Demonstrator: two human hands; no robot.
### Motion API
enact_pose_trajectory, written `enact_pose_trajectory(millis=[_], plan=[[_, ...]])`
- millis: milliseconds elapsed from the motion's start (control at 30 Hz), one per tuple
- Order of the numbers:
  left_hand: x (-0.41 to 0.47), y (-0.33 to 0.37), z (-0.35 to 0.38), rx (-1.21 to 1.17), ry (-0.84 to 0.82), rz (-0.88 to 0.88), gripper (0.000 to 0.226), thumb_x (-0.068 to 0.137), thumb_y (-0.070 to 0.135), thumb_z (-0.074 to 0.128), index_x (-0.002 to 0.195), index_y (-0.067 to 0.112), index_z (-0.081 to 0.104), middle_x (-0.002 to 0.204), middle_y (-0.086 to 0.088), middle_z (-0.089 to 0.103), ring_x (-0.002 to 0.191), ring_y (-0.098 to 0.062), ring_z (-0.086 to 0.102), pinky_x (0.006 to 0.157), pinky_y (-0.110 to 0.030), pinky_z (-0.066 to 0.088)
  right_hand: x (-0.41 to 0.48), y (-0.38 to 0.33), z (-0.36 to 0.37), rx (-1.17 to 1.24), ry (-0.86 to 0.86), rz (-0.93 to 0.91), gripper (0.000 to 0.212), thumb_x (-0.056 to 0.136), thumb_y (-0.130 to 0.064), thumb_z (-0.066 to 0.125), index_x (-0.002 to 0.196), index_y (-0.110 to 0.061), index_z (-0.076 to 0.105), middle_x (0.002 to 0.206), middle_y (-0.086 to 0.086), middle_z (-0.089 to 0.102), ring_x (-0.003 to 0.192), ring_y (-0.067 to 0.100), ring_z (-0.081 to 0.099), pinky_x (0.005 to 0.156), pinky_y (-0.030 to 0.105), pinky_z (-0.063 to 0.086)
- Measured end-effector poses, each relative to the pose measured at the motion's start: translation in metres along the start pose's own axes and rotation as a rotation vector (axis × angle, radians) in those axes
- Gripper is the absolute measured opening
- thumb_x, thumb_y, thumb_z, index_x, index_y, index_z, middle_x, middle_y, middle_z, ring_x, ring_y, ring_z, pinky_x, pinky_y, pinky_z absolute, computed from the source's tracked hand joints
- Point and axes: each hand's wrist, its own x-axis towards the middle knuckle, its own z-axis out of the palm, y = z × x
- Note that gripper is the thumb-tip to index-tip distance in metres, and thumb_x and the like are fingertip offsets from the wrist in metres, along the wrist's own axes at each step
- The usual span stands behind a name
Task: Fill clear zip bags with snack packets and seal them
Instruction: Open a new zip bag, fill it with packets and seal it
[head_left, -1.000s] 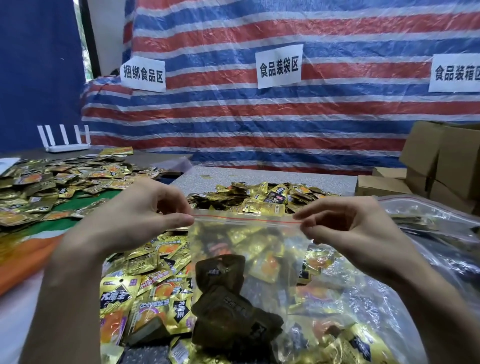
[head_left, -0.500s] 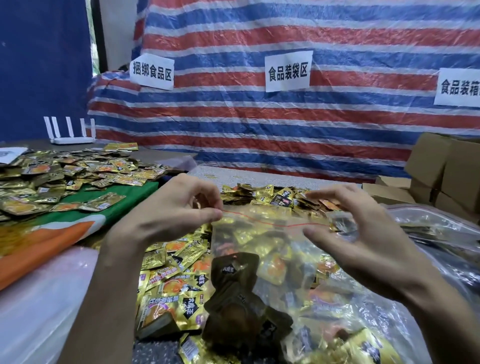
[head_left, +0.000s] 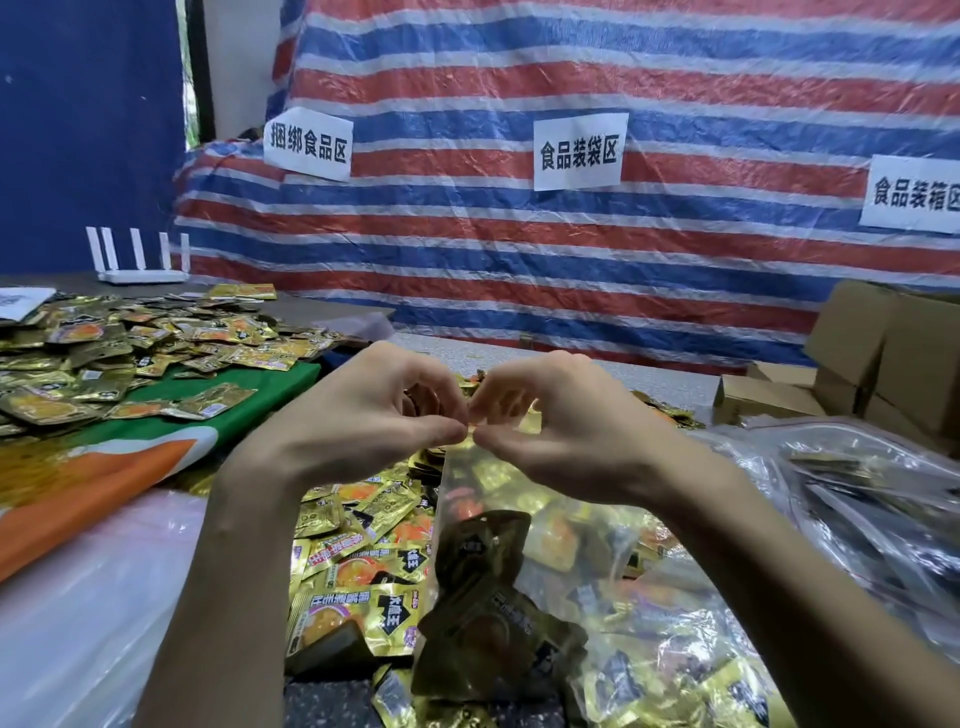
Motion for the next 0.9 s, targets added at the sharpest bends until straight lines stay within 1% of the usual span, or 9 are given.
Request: enact_pose_trajectory(millis=[100, 167, 267, 333, 433, 500, 600, 700, 900], plan=[[-0.001, 0.001, -0.002, -0.005, -0.014, 0.021, 0.014, 0.084, 0.015, 0.075, 0.079, 0.027, 0.074, 0.078, 0.009, 0.071, 0.072, -0.005, 0.063, 0.064, -0.017, 0.049, 0.001, -0.001, -0.001, 0.054, -0.036, 0.008, 0.007, 0.088, -0.027, 0.071, 0.092, -0.022, 0.074, 0.085, -0.008, 0.07, 0.081, 0.009, 0.063, 0.076, 0.037, 0.053], [-0.001, 0.0, -0.001, -0.009, -0.01, 0.017, 0.012, 0.085, 0.017, 0.075, 0.078, 0.027, 0.073, 0.077, 0.009, 0.07, 0.07, -0.007, 0.063, 0.062, -0.021, 0.05, 0.002, -0.001, -0.001, 0.038, -0.029, 0.02, 0.005, 0.088, -0.028, 0.07, 0.089, -0.024, 0.073, 0.084, -0.007, 0.069, 0.08, 0.012, 0.062, 0.075, 0.04, 0.053], [0.002, -0.002, 0.003, 0.013, -0.027, -0.023, 0.009, 0.083, 0.032, 0.071, 0.079, 0.024, 0.07, 0.072, 0.004, 0.065, 0.062, -0.005, 0.055, 0.057, -0.028, 0.044, 0.001, -0.002, 0.001, -0.021, -0.011, 0.025, 0.005, 0.089, -0.028, 0.067, 0.086, -0.025, 0.069, 0.084, -0.005, 0.068, 0.081, 0.017, 0.061, 0.075, 0.044, 0.053], [0.002, -0.003, 0.005, -0.009, -0.091, -0.046, 0.016, 0.088, 0.039, 0.07, 0.082, 0.024, 0.07, 0.073, 0.003, 0.063, 0.061, -0.003, 0.052, 0.056, -0.024, 0.041, 0.0, -0.001, 0.002, -0.02, -0.011, 0.026, 0.006, 0.09, -0.027, 0.066, 0.086, -0.023, 0.069, 0.084, -0.004, 0.068, 0.08, 0.018, 0.061, 0.074, 0.045, 0.053], [0.002, -0.005, 0.005, -0.042, -0.143, -0.019, 0.023, 0.086, 0.047, 0.063, 0.083, 0.026, 0.073, 0.076, 0.008, 0.067, 0.066, -0.002, 0.057, 0.059, -0.019, 0.045, -0.002, 0.002, 0.0, 0.024, -0.028, 0.051, 0.011, 0.093, -0.032, 0.066, 0.09, -0.023, 0.071, 0.085, -0.006, 0.068, 0.081, 0.014, 0.063, 0.075, 0.044, 0.054], [0.003, -0.007, 0.006, -0.124, -0.118, 0.012, 0.023, 0.09, 0.042, 0.065, 0.08, 0.024, 0.074, 0.075, 0.006, 0.069, 0.069, -0.004, 0.06, 0.062, -0.021, 0.048, -0.006, 0.004, -0.002, 0.05, -0.035, 0.058, 0.015, 0.093, -0.037, 0.066, 0.09, -0.024, 0.071, 0.084, -0.007, 0.068, 0.081, 0.012, 0.062, 0.076, 0.042, 0.053], [0.005, -0.015, 0.01, -0.245, -0.053, 0.053, 0.016, 0.084, 0.031, 0.069, 0.072, 0.022, 0.076, 0.071, 0.001, 0.07, 0.068, -0.01, 0.062, 0.061, -0.023, 0.049, -0.016, 0.012, -0.005, 0.051, -0.059, 0.075, 0.014, 0.094, -0.037, 0.063, 0.093, -0.025, 0.07, 0.087, -0.008, 0.066, 0.084, 0.012, 0.061, 0.079, 0.042, 0.052], [0.008, -0.021, 0.014, -0.26, 0.021, 0.084, 0.017, 0.08, 0.032, 0.073, 0.074, 0.017, 0.078, 0.07, -0.004, 0.071, 0.068, -0.022, 0.063, 0.06, -0.034, 0.05, -0.027, 0.022, -0.009, 0.076, -0.057, 0.112, 0.013, 0.094, -0.038, 0.062, 0.09, -0.027, 0.068, 0.084, -0.01, 0.063, 0.083, 0.01, 0.059, 0.079, 0.04, 0.052], [0.009, -0.029, 0.011, -0.284, 0.051, 0.146, 0.01, 0.081, 0.019, 0.07, 0.076, 0.014, 0.077, 0.067, -0.002, 0.071, 0.061, -0.008, 0.062, 0.056, -0.016, 0.047, -0.046, 0.037, -0.021, 0.077, -0.015, 0.125, 0.02, 0.092, -0.036, 0.065, 0.09, -0.018, 0.074, 0.08, -0.01, 0.067, 0.078, 0.008, 0.061, 0.074, 0.036, 0.051]])
